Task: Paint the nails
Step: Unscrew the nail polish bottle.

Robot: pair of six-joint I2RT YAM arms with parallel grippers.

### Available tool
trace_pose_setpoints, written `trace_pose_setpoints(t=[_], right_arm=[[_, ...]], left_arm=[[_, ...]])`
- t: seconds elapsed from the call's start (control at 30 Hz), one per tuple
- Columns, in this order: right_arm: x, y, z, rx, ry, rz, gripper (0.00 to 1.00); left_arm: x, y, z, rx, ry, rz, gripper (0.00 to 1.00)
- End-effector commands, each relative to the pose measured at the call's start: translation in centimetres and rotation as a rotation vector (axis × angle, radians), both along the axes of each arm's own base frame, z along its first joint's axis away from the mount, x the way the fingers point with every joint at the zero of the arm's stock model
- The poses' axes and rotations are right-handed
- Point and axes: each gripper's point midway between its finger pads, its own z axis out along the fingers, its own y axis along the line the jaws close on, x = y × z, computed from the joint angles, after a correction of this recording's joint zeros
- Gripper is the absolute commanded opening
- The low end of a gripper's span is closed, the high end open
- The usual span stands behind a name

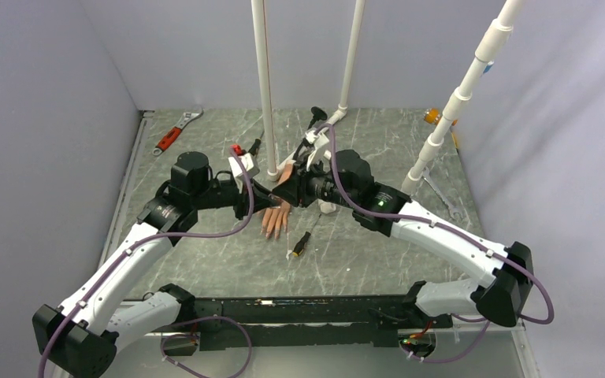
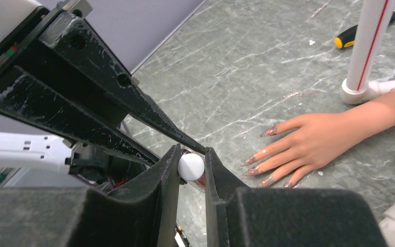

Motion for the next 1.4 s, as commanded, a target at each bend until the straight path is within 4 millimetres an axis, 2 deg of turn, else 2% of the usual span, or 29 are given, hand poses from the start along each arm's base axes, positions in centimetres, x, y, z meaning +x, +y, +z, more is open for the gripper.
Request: trace_pose_setpoints(t=[0.0,0.33,0.43,0.47,0.57,0.63,0.7,0.83,1.03,1.13,1.37], right_arm=[[-2.3,0.0,1.2,0.042,-0.063,0.12,0.0],[-6.5,-0.3,1.8,0.076,-0.159,0.353,0.0],[-6.9,-0.3,1.7,0.077,-0.155,0.377,0.06],[-7.0,-0.2,1.7,0.078,-0.153,0.38,0.13],[-6.3,-0.6,2.4,0.087,-0.161,0.327,0.52],[-5.5,-1.2,3.5,0.115,-0.188,0.253,0.68],[-5.0,-2.1,4.5,0.144,-0.22,0.19,0.77],[-4.3,-3.3,5.6,0.157,-0.246,0.11,0.81],[-2.5,-4.0,5.7,0.144,-0.205,-0.011,0.83],[-2.0,-3.8,5.3,0.116,-0.184,-0.035,0.99],[-0.1,-3.3,4.4,0.07,-0.137,-0.153,1.0]], left_arm=[[-2.8,-1.1,3.2,-0.084,-0.094,-0.197,0.0],[-6.7,-1.5,3.8,-0.128,-0.088,-0.437,0.0],[-6.8,-1.5,3.8,-0.127,-0.082,-0.445,0.0],[-6.7,-1.5,3.7,-0.127,-0.079,-0.441,0.0],[-6.5,-1.6,3.6,-0.122,-0.072,-0.43,0.0],[-6.3,-1.6,3.4,-0.12,-0.064,-0.422,0.0],[-6.1,-1.6,3.4,-0.117,-0.062,-0.414,0.0],[-4.9,-1.6,3.1,-0.102,-0.062,-0.347,0.0],[-1.5,-1.2,2.4,-0.059,-0.055,-0.158,0.0],[-0.2,-0.9,2.0,-0.044,-0.053,-0.086,0.0],[1.1,-0.6,1.6,-0.035,-0.041,-0.011,0.0]])
